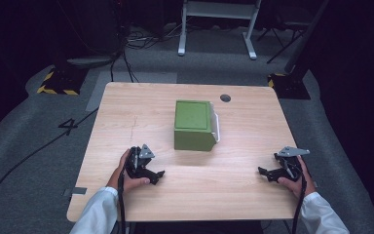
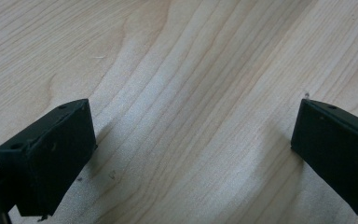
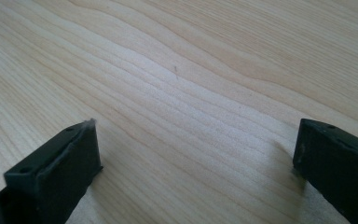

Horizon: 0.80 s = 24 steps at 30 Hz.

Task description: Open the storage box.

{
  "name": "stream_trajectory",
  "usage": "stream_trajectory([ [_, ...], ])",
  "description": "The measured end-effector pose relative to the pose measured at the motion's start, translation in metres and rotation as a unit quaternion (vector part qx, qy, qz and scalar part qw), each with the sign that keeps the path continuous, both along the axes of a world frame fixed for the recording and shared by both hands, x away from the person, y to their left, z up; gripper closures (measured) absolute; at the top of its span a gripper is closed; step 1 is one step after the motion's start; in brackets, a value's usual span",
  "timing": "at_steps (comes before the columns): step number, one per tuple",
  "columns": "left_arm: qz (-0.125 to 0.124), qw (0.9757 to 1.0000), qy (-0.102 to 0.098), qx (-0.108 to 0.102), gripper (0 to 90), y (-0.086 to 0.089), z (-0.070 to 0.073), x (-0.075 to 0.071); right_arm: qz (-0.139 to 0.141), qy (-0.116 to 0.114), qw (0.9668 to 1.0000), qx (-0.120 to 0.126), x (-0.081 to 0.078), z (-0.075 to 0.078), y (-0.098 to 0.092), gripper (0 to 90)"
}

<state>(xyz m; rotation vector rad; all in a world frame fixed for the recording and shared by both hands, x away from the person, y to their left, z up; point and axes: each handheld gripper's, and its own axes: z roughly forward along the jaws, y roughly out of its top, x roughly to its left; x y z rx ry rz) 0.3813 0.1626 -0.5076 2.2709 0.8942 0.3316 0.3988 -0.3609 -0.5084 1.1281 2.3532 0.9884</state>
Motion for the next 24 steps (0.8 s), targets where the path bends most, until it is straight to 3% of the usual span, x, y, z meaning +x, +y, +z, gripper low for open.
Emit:
stream_trajectory([
  [13,-0.001,1.0,0.002,-0.001,0.2,0.0004,-0.0001,-0.0006,-0.007,-0.002,1.0,-0.001,-0.0006,0.0002,-0.0007,2.2],
  [17,0.001,1.0,0.0,-0.002,0.3,0.0013,-0.0001,-0.0023,-0.014,-0.013,0.9998,0.009,-0.0013,0.002,-0.0032,17.7],
  [20,-0.001,1.0,-0.001,-0.001,0.3,0.0016,-0.0001,-0.0024,-0.021,-0.013,0.9997,0.008,-0.0004,0.0026,-0.0042,15.3],
  [24,0.0,1.0,-0.001,-0.001,0.3,0.0016,-0.0001,-0.0025,-0.026,-0.029,0.9992,0.007,0.0002,0.0088,-0.0033,17.2],
])
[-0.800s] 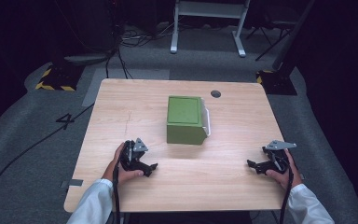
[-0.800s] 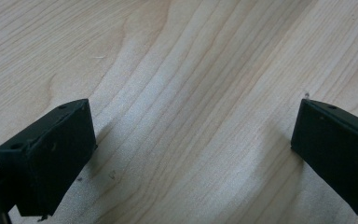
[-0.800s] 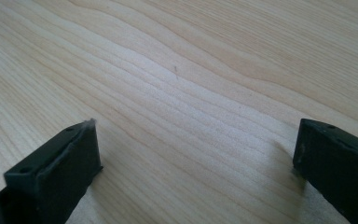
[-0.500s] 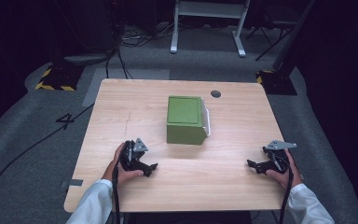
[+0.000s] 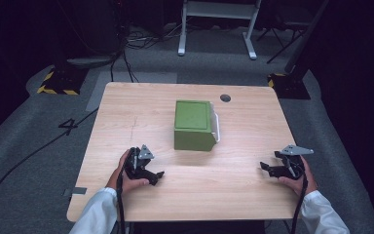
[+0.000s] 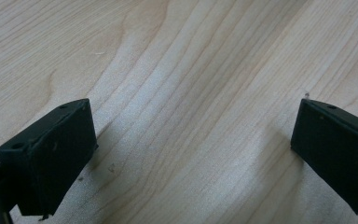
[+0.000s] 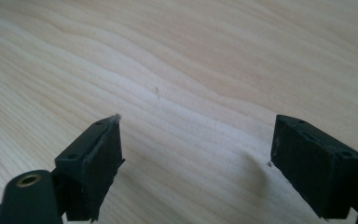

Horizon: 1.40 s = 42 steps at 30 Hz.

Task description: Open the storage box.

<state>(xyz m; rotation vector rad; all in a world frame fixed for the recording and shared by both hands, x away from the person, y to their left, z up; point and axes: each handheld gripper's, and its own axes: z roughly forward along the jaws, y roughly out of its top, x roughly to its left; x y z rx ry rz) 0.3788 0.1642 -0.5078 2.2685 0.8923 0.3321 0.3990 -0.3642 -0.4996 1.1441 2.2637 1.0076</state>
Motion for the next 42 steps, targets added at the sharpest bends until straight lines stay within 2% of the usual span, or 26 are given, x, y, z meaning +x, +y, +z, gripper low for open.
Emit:
stream_trajectory([
  [3,0.001,1.0,0.0,-0.001,0.3,0.0,0.0,0.0,-0.002,-0.007,1.0,0.007,0.002,0.005,0.001,22.4],
  [6,0.001,1.0,-0.001,0.003,0.4,0.0,0.0,-0.001,0.004,-0.012,0.9998,0.017,0.005,0.011,0.003,22.6],
  [12,-0.003,1.0,0.0,0.002,0.4,0.001,0.0,-0.001,0.014,-0.031,0.9993,0.017,0.012,0.022,0.014,24.2],
  [21,-0.008,1.0,0.001,0.001,0.5,0.002,0.0,-0.002,0.028,-0.049,0.9982,0.022,0.021,0.035,0.034,24.9],
  [29,-0.009,1.0,0.001,0.0,0.5,0.002,0.0,-0.004,0.029,-0.058,0.9976,0.025,0.032,0.043,0.045,24.8],
  [35,-0.01,0.9999,0.001,0.001,0.5,0.003,0.0,-0.004,0.028,-0.07,0.9963,0.041,0.038,0.05,0.057,24.9],
  [42,-0.012,0.9999,0.0,-0.001,0.5,0.003,0.0,-0.005,0.037,-0.075,0.9957,0.04,0.044,0.055,0.071,24.9],
])
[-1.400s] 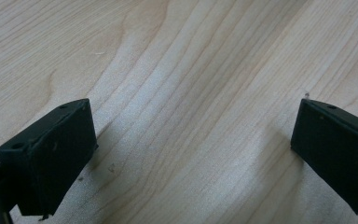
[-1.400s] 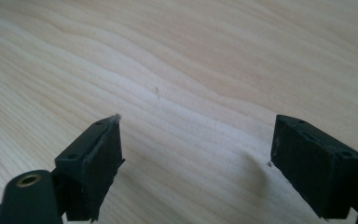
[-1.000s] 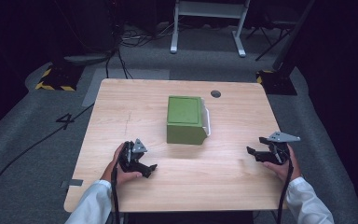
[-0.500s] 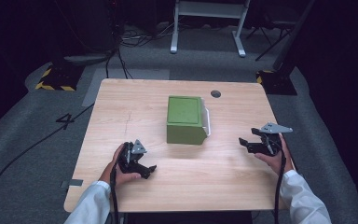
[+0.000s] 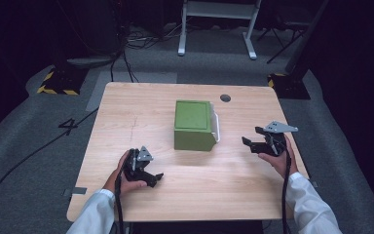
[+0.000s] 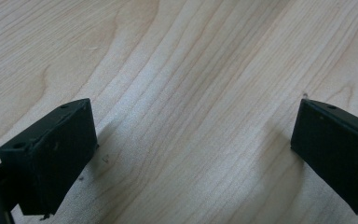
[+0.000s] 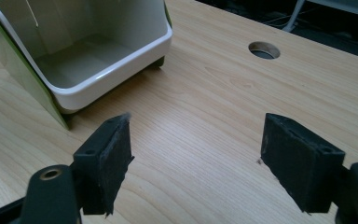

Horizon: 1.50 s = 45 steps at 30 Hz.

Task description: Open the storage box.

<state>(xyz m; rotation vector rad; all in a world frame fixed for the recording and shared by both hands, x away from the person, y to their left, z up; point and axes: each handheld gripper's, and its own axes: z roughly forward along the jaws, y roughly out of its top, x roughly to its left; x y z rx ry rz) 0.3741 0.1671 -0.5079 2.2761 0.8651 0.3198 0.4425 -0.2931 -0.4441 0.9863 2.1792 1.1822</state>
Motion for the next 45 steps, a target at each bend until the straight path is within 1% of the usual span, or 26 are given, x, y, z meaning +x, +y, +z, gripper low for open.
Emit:
stream_trajectory([
  [4,-0.002,1.0,-0.001,0.001,0.5,0.0,0.0,0.0,0.005,-0.003,1.0,-0.001,0.003,0.001,0.009,25.4],
  [10,-0.002,1.0,-0.001,0.001,0.5,0.0,0.0,0.0,0.015,-0.001,0.9999,-0.003,0.006,0.001,0.02,25.8],
  [19,-0.002,1.0,-0.001,0.001,0.5,0.0,0.0,0.0,0.031,-0.003,0.9995,0.003,0.01,0.003,0.04,26.0],
  [25,-0.002,1.0,0.001,0.001,0.5,0.0,0.0,-0.001,0.037,-0.009,0.9993,0.005,0.012,0.004,0.051,26.0],
  [27,-0.002,1.0,0.001,0.001,0.5,0.0,0.0,-0.001,0.04,-0.013,0.9991,0.005,0.015,0.008,0.056,26.2],
  [29,-0.002,1.0,0.001,0.0,0.5,0.0,0.0,-0.001,0.038,-0.016,0.9992,0.004,0.016,0.009,0.058,26.2],
  [32,-0.004,1.0,0.001,0.001,0.5,0.0,0.0,-0.001,0.036,-0.016,0.999,0.019,0.021,0.012,0.062,26.3],
  [34,-0.005,1.0,0.0,0.002,0.5,0.001,0.0,-0.001,0.036,-0.02,0.999,0.021,0.025,0.014,0.066,26.5],
  [38,-0.005,1.0,0.001,0.0,0.5,0.001,0.0,-0.001,0.035,-0.017,0.9989,0.026,0.029,0.013,0.071,27.5],
  [39,-0.004,1.0,0.001,0.0,0.5,0.001,0.0,-0.002,0.038,-0.015,0.9989,0.022,0.03,0.012,0.076,27.5],
  [45,-0.005,1.0,0.001,0.0,0.5,0.001,0.0,-0.002,0.046,-0.009,0.9988,0.014,0.032,0.007,0.086,27.6],
])
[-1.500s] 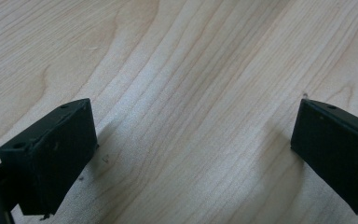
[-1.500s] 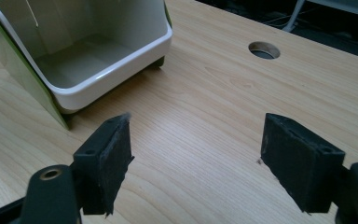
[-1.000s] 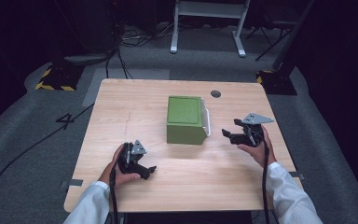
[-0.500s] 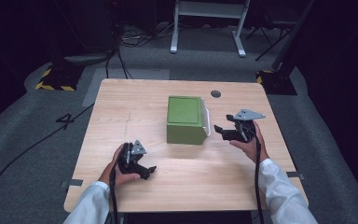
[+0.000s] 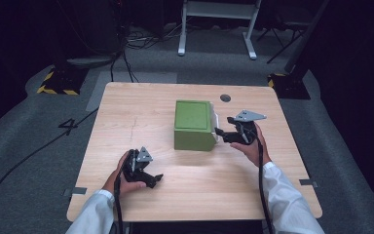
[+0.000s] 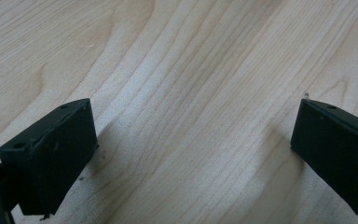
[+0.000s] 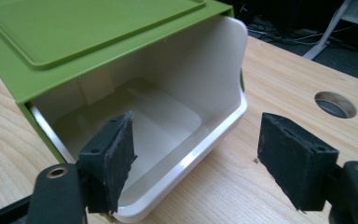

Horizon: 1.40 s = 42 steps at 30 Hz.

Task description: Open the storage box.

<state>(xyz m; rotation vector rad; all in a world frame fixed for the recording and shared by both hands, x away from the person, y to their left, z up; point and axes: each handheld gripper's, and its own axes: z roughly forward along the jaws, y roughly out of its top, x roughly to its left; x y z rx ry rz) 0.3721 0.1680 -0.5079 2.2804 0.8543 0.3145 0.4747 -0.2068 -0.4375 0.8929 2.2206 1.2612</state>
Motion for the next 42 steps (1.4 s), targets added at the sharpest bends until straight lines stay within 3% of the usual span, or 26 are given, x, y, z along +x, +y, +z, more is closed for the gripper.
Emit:
stream_trajectory([
  [6,0.001,1.0,0.0,0.002,0.5,0.0,0.0,0.0,-0.002,0.003,0.9999,-0.015,0.002,-0.004,0.003,27.7],
  [11,-0.001,1.0,-0.002,0.002,0.5,0.0,0.0,0.0,-0.014,0.025,0.9992,-0.029,0.008,-0.015,-0.001,27.6],
  [28,-0.001,1.0,-0.002,0.002,0.5,0.001,0.0,-0.001,-0.013,0.048,0.9976,-0.047,0.011,-0.025,0.002,27.5],
  [42,-0.001,1.0,-0.002,0.002,0.5,0.001,0.0,-0.001,-0.033,0.065,0.996,-0.052,0.01,-0.029,-0.022,27.3],
])
